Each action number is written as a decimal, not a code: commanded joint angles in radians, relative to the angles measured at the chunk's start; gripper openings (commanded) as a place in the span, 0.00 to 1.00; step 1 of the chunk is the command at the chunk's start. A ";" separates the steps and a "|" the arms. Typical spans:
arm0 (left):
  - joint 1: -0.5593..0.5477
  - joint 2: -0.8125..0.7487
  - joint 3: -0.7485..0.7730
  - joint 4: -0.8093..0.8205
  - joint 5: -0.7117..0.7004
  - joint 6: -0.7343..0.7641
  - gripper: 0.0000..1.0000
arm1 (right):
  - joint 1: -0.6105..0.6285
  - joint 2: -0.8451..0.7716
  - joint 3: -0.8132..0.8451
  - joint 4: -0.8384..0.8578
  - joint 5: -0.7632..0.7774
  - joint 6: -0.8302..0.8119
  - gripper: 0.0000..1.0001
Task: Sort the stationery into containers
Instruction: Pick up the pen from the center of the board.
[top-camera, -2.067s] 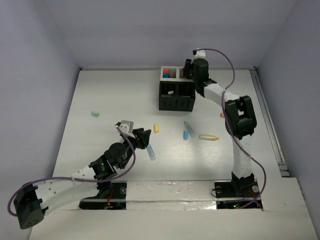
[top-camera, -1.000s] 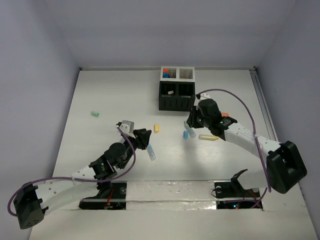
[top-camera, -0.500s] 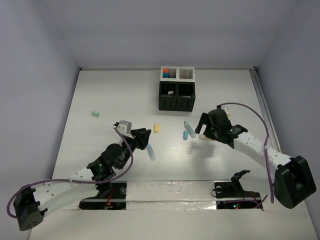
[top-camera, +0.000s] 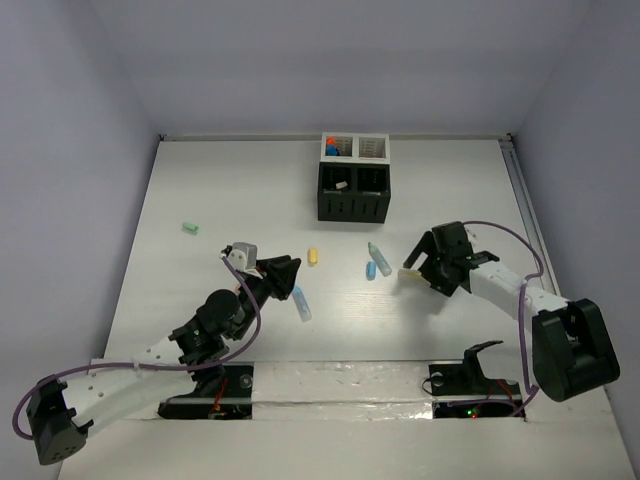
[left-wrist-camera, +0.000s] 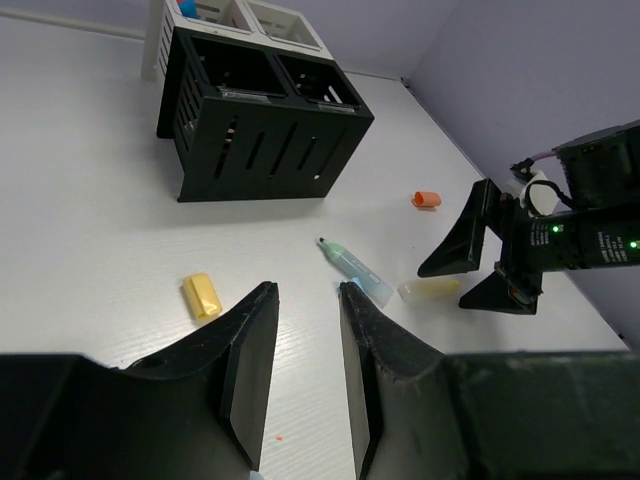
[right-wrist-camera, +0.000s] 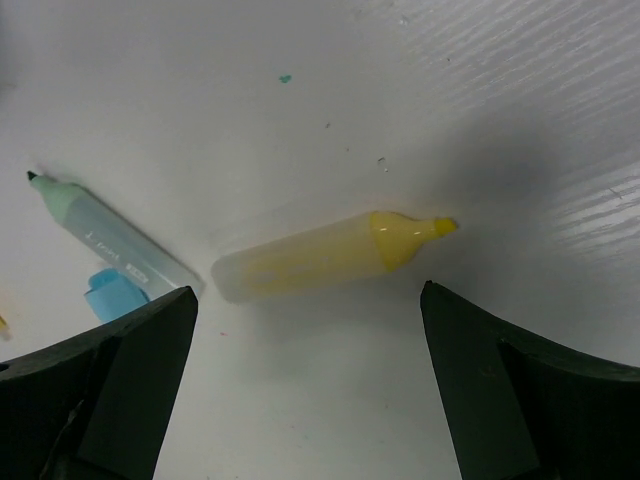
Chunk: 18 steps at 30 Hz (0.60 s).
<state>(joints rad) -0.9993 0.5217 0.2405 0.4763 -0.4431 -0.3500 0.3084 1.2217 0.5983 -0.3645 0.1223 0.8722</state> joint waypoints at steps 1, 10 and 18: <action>0.002 -0.020 -0.010 0.031 0.011 -0.007 0.28 | -0.028 0.047 -0.002 0.094 -0.049 0.025 0.99; 0.002 -0.020 -0.010 0.027 -0.003 -0.003 0.28 | -0.048 0.211 0.078 0.136 -0.004 -0.036 0.89; 0.002 -0.032 -0.009 0.016 -0.016 0.000 0.28 | -0.048 0.262 0.150 0.035 -0.009 -0.156 0.82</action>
<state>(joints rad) -0.9993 0.5106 0.2367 0.4637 -0.4458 -0.3500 0.2676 1.4635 0.7338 -0.2394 0.0975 0.7856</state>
